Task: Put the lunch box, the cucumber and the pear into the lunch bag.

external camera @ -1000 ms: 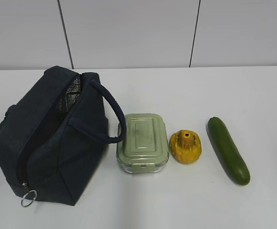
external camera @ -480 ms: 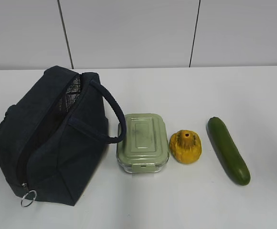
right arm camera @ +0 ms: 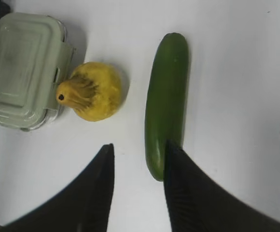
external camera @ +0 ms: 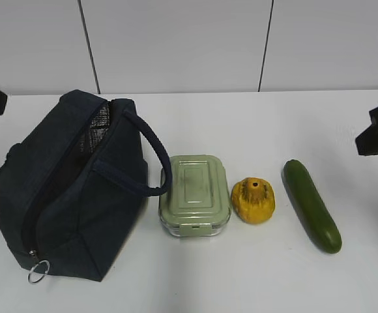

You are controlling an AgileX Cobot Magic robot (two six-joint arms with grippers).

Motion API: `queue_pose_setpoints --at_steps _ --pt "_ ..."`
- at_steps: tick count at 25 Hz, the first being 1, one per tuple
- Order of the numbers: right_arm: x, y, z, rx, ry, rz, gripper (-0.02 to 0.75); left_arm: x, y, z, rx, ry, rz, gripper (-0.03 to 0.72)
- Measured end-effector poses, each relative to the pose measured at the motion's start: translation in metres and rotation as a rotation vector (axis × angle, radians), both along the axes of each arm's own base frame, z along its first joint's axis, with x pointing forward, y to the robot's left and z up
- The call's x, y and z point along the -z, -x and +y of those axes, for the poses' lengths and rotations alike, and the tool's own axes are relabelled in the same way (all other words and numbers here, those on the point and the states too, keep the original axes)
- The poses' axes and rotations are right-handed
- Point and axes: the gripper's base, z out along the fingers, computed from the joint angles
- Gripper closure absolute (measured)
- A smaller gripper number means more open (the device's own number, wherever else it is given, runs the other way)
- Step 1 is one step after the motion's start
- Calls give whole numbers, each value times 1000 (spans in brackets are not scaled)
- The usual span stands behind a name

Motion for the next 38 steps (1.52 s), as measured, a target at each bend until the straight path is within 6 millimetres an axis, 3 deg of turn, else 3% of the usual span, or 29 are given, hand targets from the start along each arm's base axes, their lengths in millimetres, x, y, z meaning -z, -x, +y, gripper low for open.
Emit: queue_pose_setpoints --at_steps 5,11,16,26,28,32,38 --pt "21 -37 -18 2 -37 102 458 9 -1 -3 64 -32 71 390" --pt "30 -65 -19 -58 -33 168 408 15 3 -1 93 -130 112 390" --pt "23 -77 -18 -70 -33 145 307 22 -3 -3 95 -133 152 390" --pt "29 -84 -15 -92 -64 158 291 56 -31 -12 89 -121 227 390" --pt "29 -84 -15 -98 -69 153 291 61 -34 -14 93 -120 242 420" --pt "31 -86 -14 -100 -77 154 290 67 -38 -17 95 -120 249 643" --pt "54 -102 -10 -101 -87 197 290 67 -40 -17 87 -121 241 677"
